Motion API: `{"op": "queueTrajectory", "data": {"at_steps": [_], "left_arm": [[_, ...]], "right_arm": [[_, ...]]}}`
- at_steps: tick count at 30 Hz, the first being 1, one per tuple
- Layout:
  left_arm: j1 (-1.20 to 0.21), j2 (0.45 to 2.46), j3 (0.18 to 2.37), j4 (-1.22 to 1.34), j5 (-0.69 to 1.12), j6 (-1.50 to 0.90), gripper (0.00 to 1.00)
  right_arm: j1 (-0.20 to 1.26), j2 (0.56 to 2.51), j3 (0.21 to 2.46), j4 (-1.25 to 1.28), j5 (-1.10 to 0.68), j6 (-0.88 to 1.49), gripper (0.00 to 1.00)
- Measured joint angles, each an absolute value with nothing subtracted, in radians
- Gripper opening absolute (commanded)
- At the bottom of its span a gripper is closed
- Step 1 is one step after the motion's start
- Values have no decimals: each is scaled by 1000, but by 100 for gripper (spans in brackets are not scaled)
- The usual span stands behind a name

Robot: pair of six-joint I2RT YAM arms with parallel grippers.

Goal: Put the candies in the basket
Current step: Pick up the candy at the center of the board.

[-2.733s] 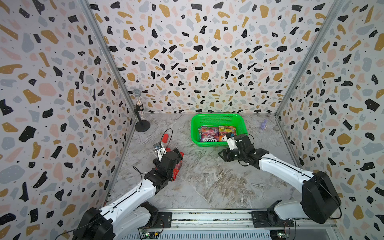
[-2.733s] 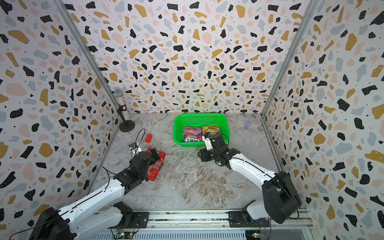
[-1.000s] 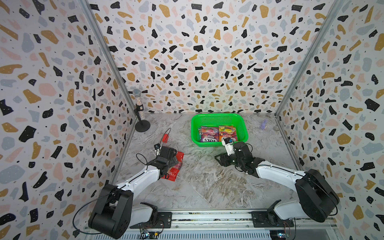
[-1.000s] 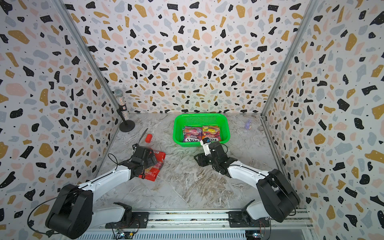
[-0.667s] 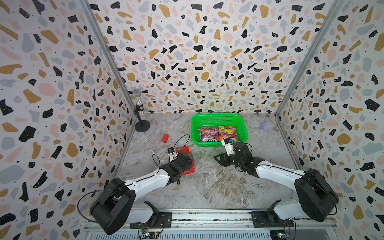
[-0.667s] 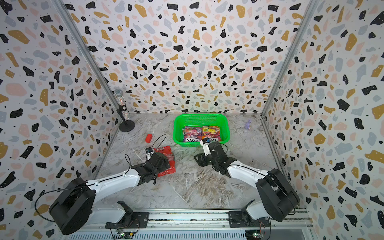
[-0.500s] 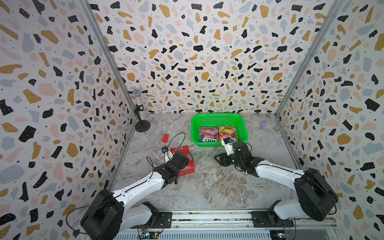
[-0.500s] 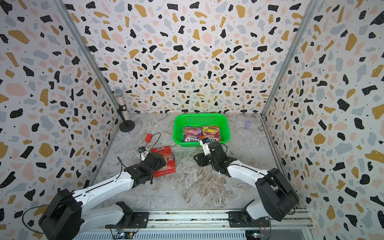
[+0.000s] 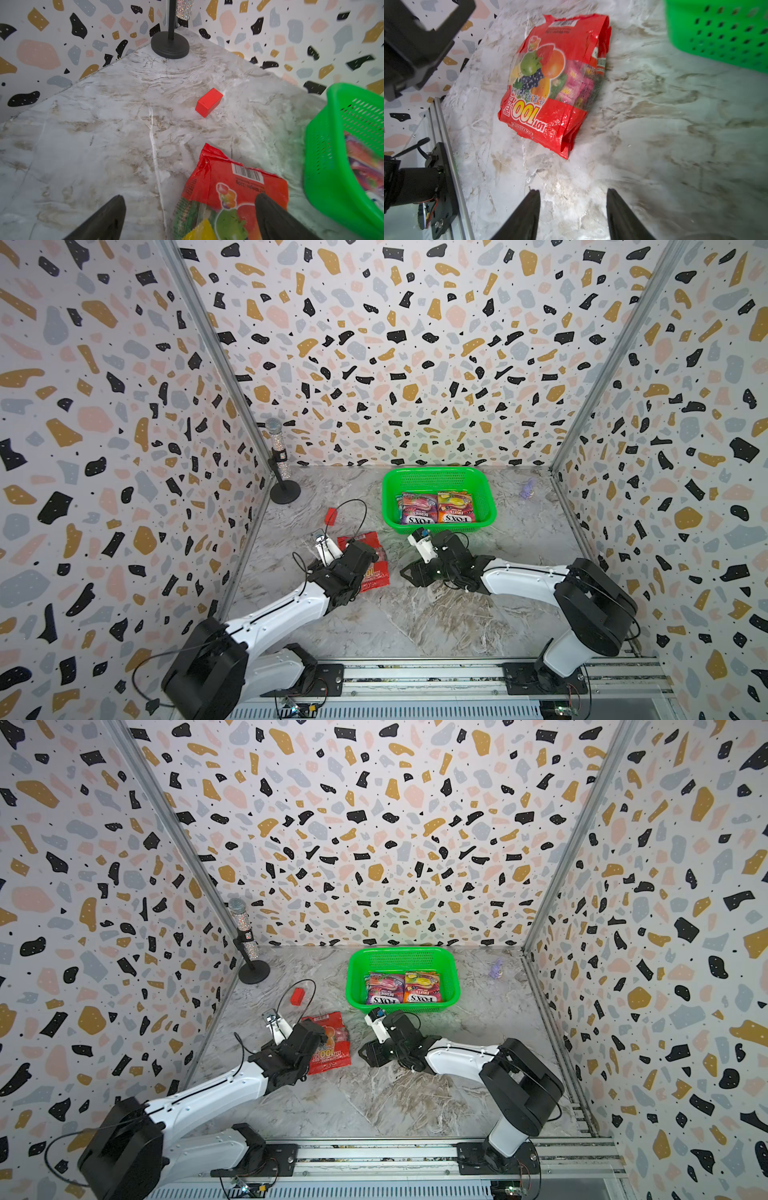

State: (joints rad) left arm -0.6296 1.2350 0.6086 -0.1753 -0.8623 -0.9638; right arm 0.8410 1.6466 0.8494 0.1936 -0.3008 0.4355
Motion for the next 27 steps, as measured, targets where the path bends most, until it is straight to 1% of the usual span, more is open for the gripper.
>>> {"op": "queueTrajectory", "data": {"at_steps": [3, 5, 10, 14, 17, 20, 27], "left_arm": [[-629, 1311, 641, -137, -860, -918, 100], [-628, 1324, 654, -126, -834, -898, 100], [-628, 1268, 652, -58, -748, -834, 100], [-628, 1220, 568, 99, -686, -825, 100], [-628, 1205, 511, 154, -657, -826, 100], [-628, 1185, 482, 187, -656, -850, 100], [-628, 1128, 438, 228, -695, -910, 100]], "right_arm": [[853, 1699, 872, 183, -280, 426, 57], [858, 1726, 883, 171, -270, 420, 58], [868, 1742, 891, 148, -249, 406, 59], [876, 1742, 892, 143, -210, 398, 59], [883, 1742, 912, 113, -170, 413, 59], [888, 1758, 992, 70, -136, 439, 58], [891, 1892, 1212, 13, -107, 465, 58]]}}
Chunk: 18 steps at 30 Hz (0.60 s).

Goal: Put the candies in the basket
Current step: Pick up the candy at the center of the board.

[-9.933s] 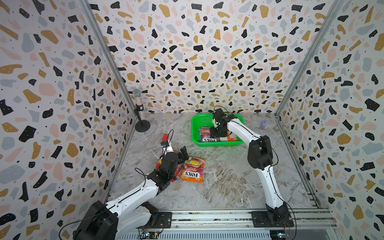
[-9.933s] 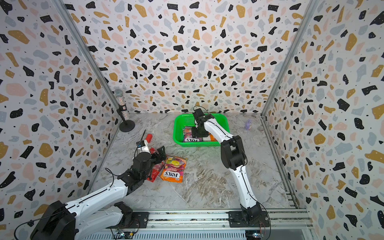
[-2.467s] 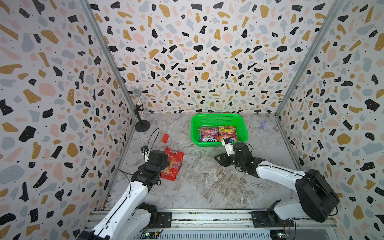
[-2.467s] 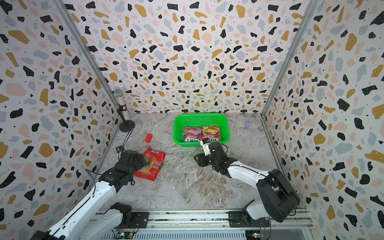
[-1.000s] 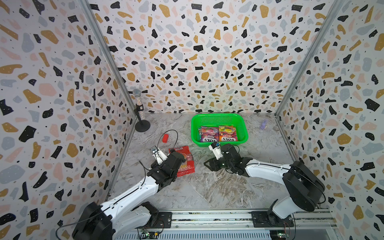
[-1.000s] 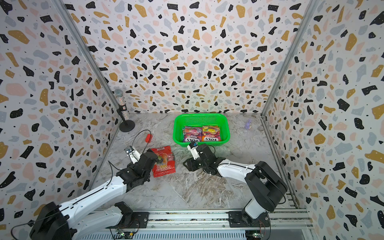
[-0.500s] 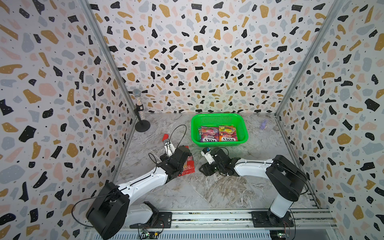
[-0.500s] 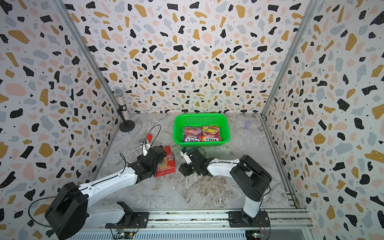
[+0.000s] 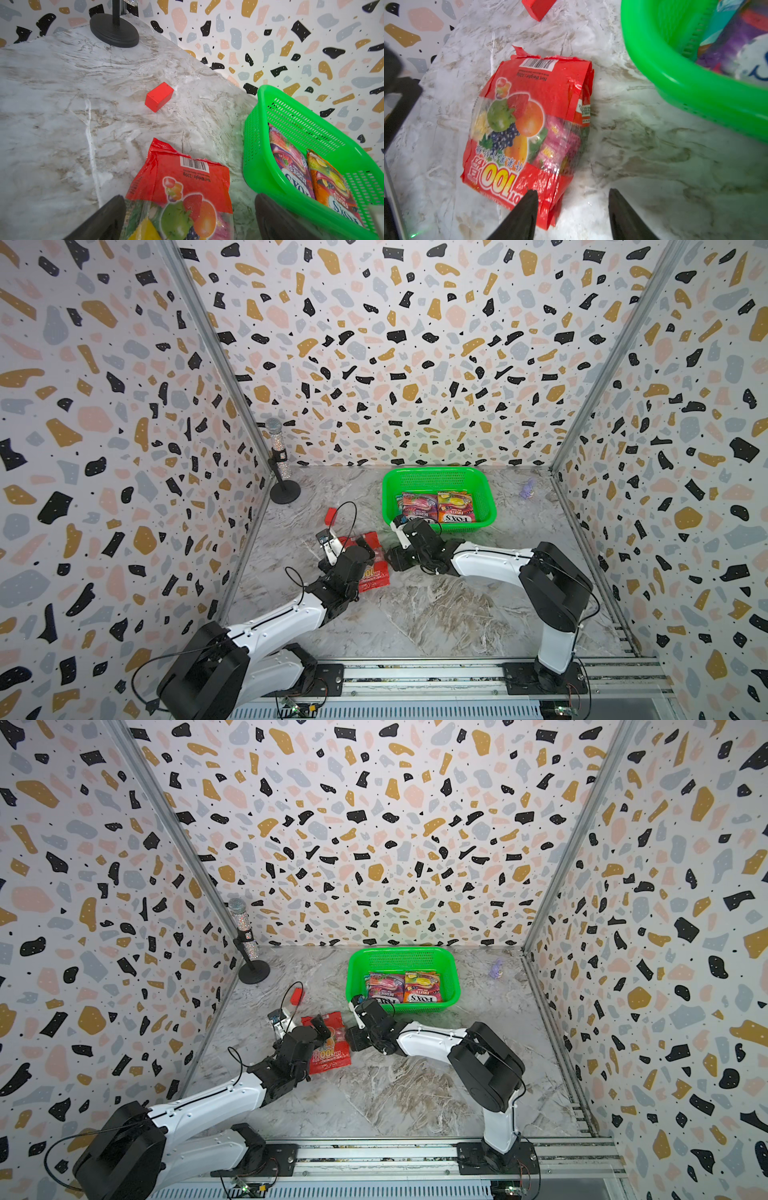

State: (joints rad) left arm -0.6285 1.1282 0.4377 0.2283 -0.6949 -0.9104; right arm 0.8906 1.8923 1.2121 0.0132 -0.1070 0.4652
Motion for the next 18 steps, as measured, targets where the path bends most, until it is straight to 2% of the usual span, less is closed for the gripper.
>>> {"op": "queueTrajectory", "data": {"at_steps": [6, 11, 18], "left_arm": [[-628, 1057, 381, 224, -766, -1010, 100], [-627, 1056, 380, 217, -792, -1038, 100], [-627, 1024, 375, 150, -867, -1160, 100]], "right_arm": [[891, 2008, 1297, -61, -121, 473, 56], [893, 2024, 1299, -70, -132, 480, 56], [897, 1998, 1276, -62, -169, 473, 61]]}}
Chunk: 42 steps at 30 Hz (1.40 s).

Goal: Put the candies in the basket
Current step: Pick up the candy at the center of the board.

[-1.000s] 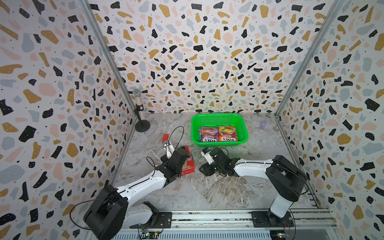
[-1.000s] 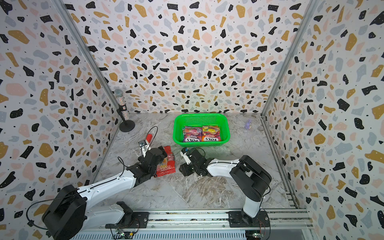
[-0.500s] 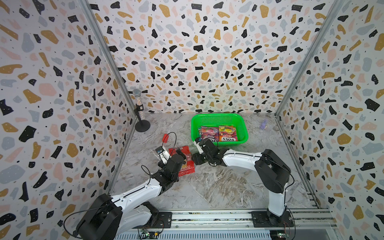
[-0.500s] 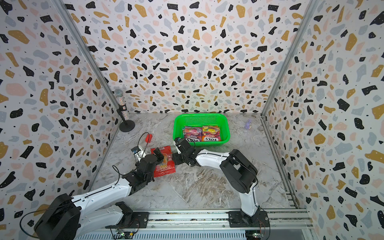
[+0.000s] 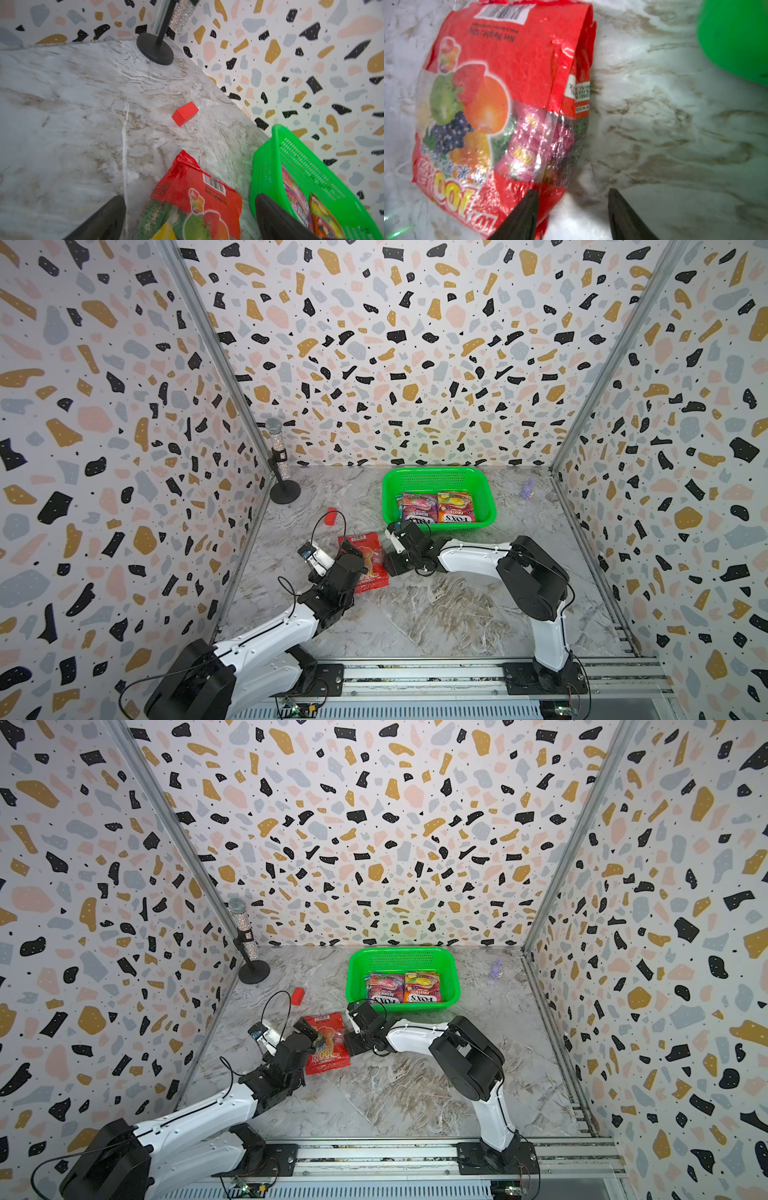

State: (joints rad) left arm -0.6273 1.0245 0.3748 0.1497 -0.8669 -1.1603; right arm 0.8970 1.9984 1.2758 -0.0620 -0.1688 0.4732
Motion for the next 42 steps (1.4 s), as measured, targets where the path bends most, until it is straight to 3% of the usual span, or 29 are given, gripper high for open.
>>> {"op": "queueTrajectory", "data": {"at_steps": [12, 13, 17, 19, 27, 31, 34, 35, 37, 42], "left_arm": [[-625, 1065, 387, -67, -1007, -1407, 100], [-625, 1065, 388, -73, -1009, -1418, 100], [-625, 1057, 388, -91, -1013, -1451, 100], [-625, 1052, 388, -94, -1015, -1457, 100], [-625, 1066, 397, -94, -1008, -1425, 100], [-624, 1102, 410, -1, -942, -1275, 100], [-623, 1164, 421, 134, -786, -1082, 100], [-624, 1193, 438, 168, -712, -1018, 100], [-624, 1248, 488, 217, -571, -915, 99], [-625, 1319, 557, 326, -352, -782, 99]], "right_arm": [[903, 2045, 1352, -101, -232, 438, 60], [903, 2046, 1352, -100, -235, 438, 54], [904, 2049, 1353, -93, -244, 439, 9], [904, 2049, 1352, -89, -244, 442, 0], [904, 1975, 1287, -117, -216, 416, 0], [905, 1794, 1132, -181, -144, 367, 0], [905, 1643, 996, -226, -76, 336, 0], [905, 1610, 962, -239, -53, 329, 4], [905, 1575, 915, -266, -17, 323, 29], [903, 1565, 896, -309, 52, 325, 59]]}}
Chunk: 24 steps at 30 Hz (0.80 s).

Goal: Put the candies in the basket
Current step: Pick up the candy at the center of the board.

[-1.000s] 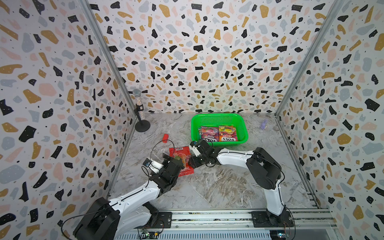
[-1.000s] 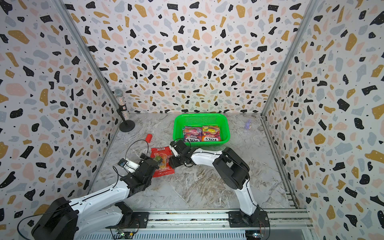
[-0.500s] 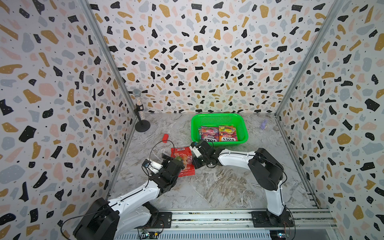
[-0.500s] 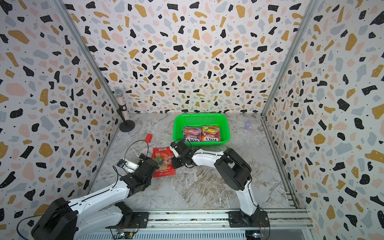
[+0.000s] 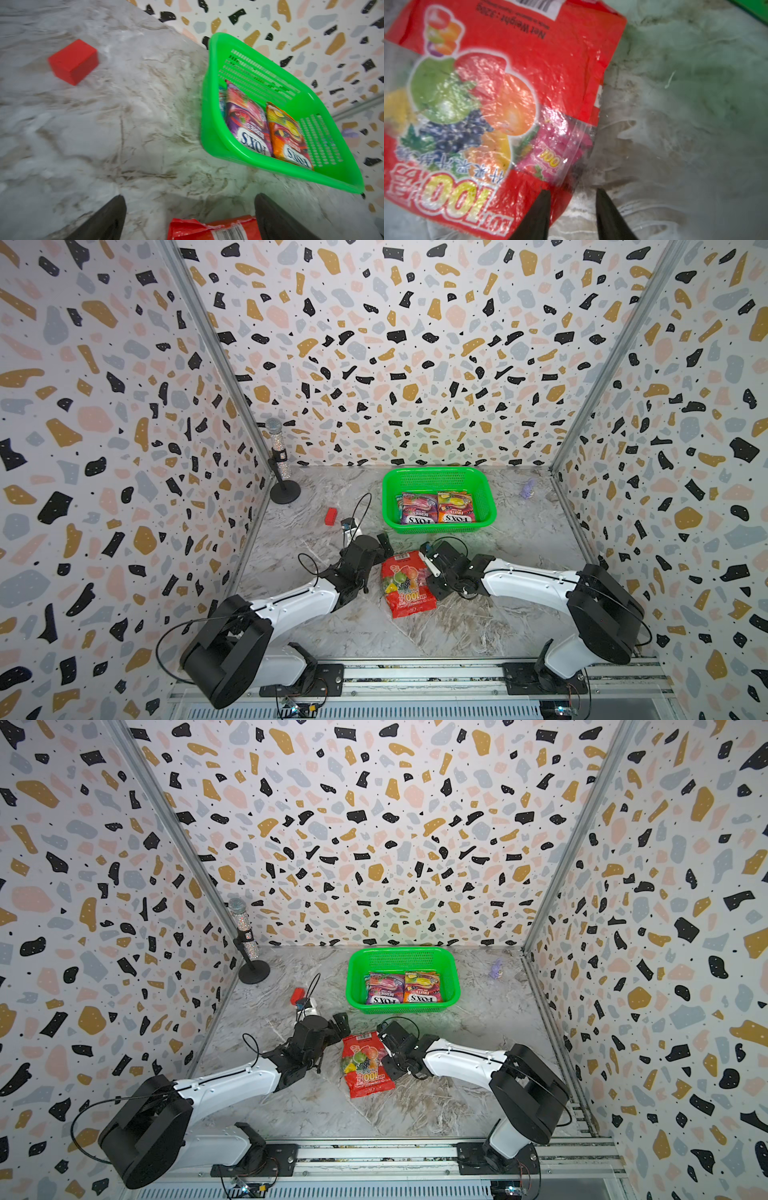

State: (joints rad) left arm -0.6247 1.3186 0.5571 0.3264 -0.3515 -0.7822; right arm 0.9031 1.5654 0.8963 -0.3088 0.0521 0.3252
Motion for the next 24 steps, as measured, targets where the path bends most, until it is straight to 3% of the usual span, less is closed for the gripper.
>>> {"op": "queueTrajectory", "data": {"at_steps": [2, 4, 12, 15, 19, 24], "left_arm": [[-625, 1319, 556, 336, -323, -762, 99], [-625, 1317, 556, 344, -314, -751, 100], [-625, 1290, 538, 348, -316, -747, 100], [-625, 1289, 535, 351, -319, -747, 100], [-625, 1288, 535, 353, -319, -748, 100], [-625, 1287, 534, 354, -320, -748, 100]], "right_arm": [[899, 1552, 897, -311, 62, 332, 69], [892, 1541, 899, -311, 57, 336, 72], [849, 1634, 960, -279, -32, 377, 68], [849, 1687, 969, -255, -62, 395, 53], [849, 1686, 969, -236, -89, 405, 0], [854, 1629, 971, -299, -68, 375, 0]]}}
